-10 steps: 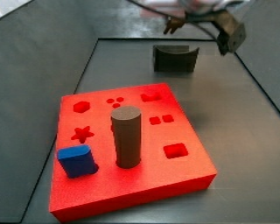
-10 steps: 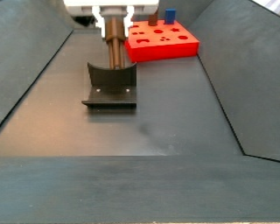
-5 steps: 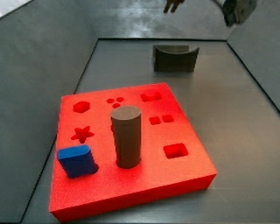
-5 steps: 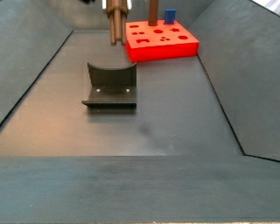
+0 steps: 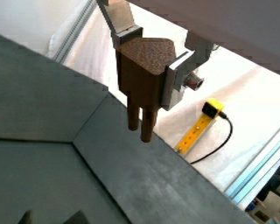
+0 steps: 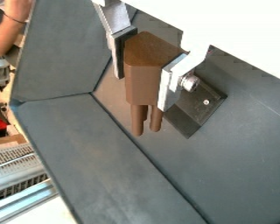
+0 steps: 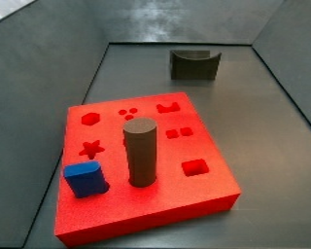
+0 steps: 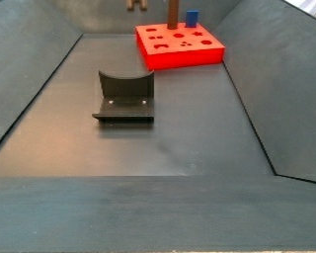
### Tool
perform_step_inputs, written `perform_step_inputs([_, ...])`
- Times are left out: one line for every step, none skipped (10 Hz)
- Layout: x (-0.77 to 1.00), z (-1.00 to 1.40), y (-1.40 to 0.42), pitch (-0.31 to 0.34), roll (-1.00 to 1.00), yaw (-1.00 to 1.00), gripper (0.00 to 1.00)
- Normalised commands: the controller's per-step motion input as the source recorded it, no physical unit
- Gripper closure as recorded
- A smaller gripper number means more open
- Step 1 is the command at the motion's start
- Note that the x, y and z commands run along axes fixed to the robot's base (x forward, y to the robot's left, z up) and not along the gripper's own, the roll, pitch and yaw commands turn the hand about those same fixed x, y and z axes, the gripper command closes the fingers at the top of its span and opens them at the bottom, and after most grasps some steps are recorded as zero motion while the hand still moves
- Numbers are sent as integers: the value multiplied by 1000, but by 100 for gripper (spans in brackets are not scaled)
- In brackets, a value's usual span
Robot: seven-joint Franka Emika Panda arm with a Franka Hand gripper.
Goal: Pick up the 3 prong object. Move up. Place the 3 prong object on the fixture. Regrasp the 3 prong object. Move to above the board. Insert the 3 prong object.
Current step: Move to above the board.
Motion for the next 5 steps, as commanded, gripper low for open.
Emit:
perform_step_inputs([-65, 1000, -44, 82, -45, 64, 100])
perform_step_inputs([-43, 904, -40, 82, -44, 66, 100])
perform_step_inputs([-16, 680, -34, 93, -36, 68, 100])
perform_step_inputs([2, 512, -32, 97, -35, 70, 100])
perform_step_inputs([6, 398, -27, 103, -34, 72, 100])
